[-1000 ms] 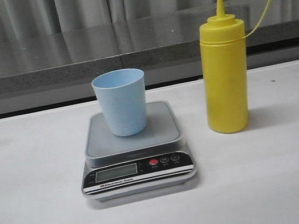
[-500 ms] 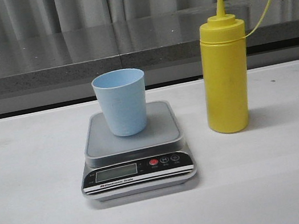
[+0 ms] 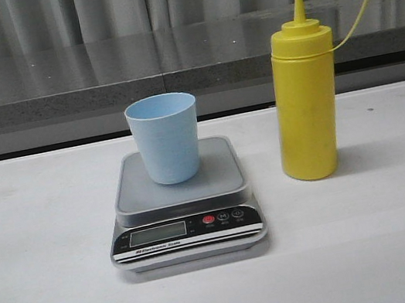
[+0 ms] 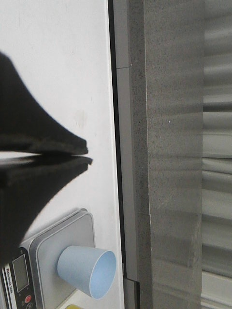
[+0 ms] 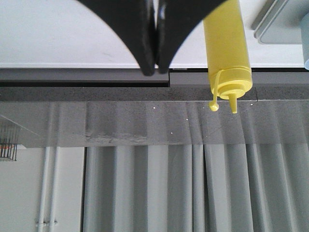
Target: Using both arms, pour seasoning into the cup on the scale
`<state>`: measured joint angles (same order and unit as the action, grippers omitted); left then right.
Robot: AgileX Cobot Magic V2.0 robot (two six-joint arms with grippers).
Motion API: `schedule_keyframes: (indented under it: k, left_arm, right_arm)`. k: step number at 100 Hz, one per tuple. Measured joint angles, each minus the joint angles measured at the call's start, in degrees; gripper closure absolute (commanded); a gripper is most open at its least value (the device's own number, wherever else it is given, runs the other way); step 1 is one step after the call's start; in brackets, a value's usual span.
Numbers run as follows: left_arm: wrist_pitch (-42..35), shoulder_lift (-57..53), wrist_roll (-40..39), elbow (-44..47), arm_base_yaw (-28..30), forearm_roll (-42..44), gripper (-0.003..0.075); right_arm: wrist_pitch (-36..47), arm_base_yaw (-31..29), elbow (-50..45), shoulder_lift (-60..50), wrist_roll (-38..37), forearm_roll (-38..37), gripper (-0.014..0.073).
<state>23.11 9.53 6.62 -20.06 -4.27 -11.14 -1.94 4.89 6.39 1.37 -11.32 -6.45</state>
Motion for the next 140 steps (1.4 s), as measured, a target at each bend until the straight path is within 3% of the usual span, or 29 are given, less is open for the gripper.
schedule_keyframes:
  k: [43,62,87,94,101,113,120,140]
  left_arm:
    - [0.0,0.0,0.0,0.0,0.0,0.0,0.074]
    - [0.0,0.0,0.0,0.0,0.0,0.0,0.074]
    - [0.0,0.0,0.0,0.0,0.0,0.0,0.074]
    - [0.0,0.0,0.0,0.0,0.0,0.02,0.074]
    - [0.0,0.0,0.0,0.0,0.0,0.02,0.074]
    - [0.0,0.0,0.0,0.0,0.0,0.12,0.074]
    - [0.0,0.0,0.0,0.0,0.0,0.12,0.074]
    - [0.0,0.0,0.0,0.0,0.0,0.12,0.074]
  right_arm:
    - [-3.65,0.0,14.07,23.54,0.0,0.0,0.0662]
    - [1.94,0.36,15.3,34.61,0.0,0.0,0.0662]
    - [9.73,6.48,15.3,46.21,0.0,0.0,0.0644]
    - [11.31,7.98,15.3,48.95,0.0,0.0,0.0573]
    - [12.58,8.85,15.3,51.48,0.0,0.0,0.0434]
    - [14.07,9.37,15.3,55.41,0.0,0.0,0.0079]
    - [15.57,9.37,15.3,57.55,0.0,0.0,-0.0076]
    - [21.74,9.37,15.3,63.81,0.0,-0.73,-0.0041]
